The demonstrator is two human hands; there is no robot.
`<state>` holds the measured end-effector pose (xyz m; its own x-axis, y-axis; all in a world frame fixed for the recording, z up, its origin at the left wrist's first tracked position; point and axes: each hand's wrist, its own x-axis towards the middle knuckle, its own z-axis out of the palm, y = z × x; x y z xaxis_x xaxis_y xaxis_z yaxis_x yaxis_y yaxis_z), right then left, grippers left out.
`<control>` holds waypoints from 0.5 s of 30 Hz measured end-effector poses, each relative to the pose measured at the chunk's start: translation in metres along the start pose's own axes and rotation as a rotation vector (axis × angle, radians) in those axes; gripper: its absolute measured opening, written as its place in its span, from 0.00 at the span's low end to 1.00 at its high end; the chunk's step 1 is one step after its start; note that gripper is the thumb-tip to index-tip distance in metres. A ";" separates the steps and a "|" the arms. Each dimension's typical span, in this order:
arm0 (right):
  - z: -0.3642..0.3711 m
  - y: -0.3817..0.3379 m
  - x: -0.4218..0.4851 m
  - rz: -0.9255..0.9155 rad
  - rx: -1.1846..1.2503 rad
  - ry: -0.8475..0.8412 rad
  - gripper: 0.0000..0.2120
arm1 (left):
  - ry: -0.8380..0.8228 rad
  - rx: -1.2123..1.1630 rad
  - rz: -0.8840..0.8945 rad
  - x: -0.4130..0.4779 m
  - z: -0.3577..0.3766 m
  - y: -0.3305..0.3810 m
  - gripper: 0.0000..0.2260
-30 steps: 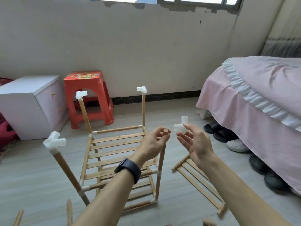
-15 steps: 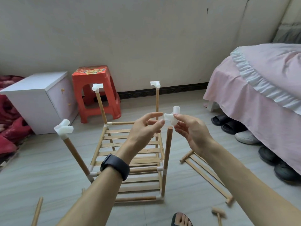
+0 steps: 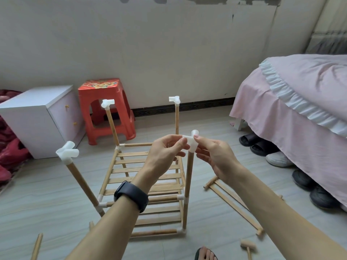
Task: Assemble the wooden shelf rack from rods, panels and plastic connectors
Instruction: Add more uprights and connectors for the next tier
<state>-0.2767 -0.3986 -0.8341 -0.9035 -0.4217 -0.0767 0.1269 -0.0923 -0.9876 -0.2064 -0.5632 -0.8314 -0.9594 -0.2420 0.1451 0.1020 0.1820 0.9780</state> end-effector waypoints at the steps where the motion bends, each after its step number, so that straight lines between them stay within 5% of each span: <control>1: 0.000 0.001 0.000 -0.006 -0.011 -0.003 0.17 | -0.005 -0.002 -0.008 0.000 -0.001 0.000 0.13; 15: 0.001 0.022 0.007 -0.013 -0.248 -0.046 0.25 | -0.024 0.041 -0.087 -0.004 -0.007 -0.012 0.12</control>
<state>-0.2794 -0.4044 -0.8564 -0.8841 -0.4629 -0.0632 0.0063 0.1236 -0.9923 -0.2023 -0.5713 -0.8425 -0.9701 -0.2360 0.0559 0.0077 0.2004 0.9797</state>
